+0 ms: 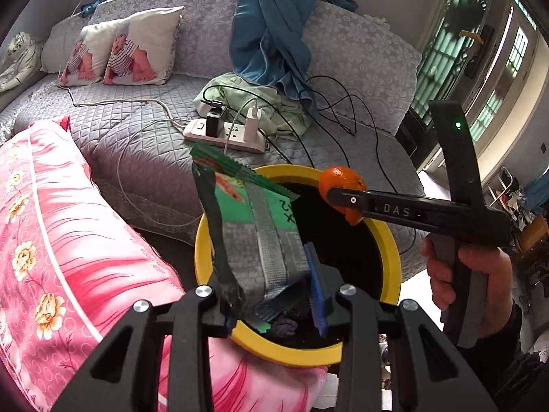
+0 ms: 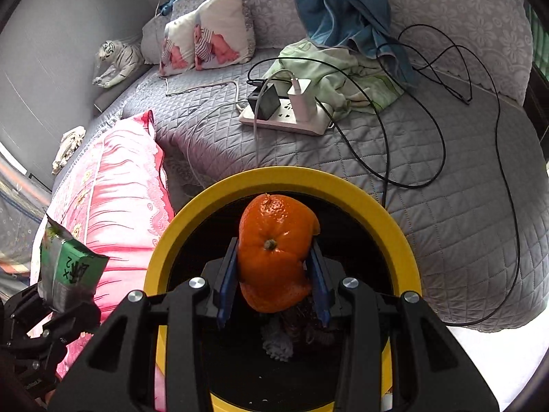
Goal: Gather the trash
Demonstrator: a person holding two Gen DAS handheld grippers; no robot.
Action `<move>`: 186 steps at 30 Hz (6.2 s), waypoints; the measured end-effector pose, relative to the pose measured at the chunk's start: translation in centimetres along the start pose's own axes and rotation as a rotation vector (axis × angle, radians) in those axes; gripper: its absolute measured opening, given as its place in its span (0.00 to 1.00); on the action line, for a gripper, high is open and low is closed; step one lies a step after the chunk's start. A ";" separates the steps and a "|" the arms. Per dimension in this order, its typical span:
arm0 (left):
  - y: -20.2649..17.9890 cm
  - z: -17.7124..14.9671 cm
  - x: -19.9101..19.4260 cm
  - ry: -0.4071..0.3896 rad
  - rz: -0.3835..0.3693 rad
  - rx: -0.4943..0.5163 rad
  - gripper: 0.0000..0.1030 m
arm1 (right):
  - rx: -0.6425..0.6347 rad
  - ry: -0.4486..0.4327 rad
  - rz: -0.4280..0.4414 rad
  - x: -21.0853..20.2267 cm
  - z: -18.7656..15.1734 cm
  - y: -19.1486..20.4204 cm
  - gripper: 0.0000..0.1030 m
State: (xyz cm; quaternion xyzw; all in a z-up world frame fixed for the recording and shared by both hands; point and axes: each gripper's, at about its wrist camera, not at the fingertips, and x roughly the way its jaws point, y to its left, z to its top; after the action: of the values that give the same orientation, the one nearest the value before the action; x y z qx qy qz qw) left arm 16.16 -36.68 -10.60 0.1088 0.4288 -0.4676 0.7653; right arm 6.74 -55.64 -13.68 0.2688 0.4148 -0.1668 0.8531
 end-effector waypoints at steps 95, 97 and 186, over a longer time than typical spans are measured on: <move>5.3 -23.5 -37.7 -0.779 0.894 -0.447 0.92 | -0.397 -0.628 0.166 -15.6 -17.2 29.6 0.92; 5.3 -23.4 -37.6 -0.778 0.892 -0.446 0.92 | -0.397 -0.623 0.166 -15.5 -17.1 29.5 0.92; 6.6 -23.0 -35.9 -0.721 0.811 -0.447 0.92 | -0.393 -0.547 0.168 -13.4 -17.4 29.6 0.92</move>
State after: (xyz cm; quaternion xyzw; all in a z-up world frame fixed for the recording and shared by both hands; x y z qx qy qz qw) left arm 1.77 2.25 1.06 -0.0657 0.1536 -0.0431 0.9850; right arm 3.02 -20.75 -2.37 0.0779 0.1716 -0.0789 0.9789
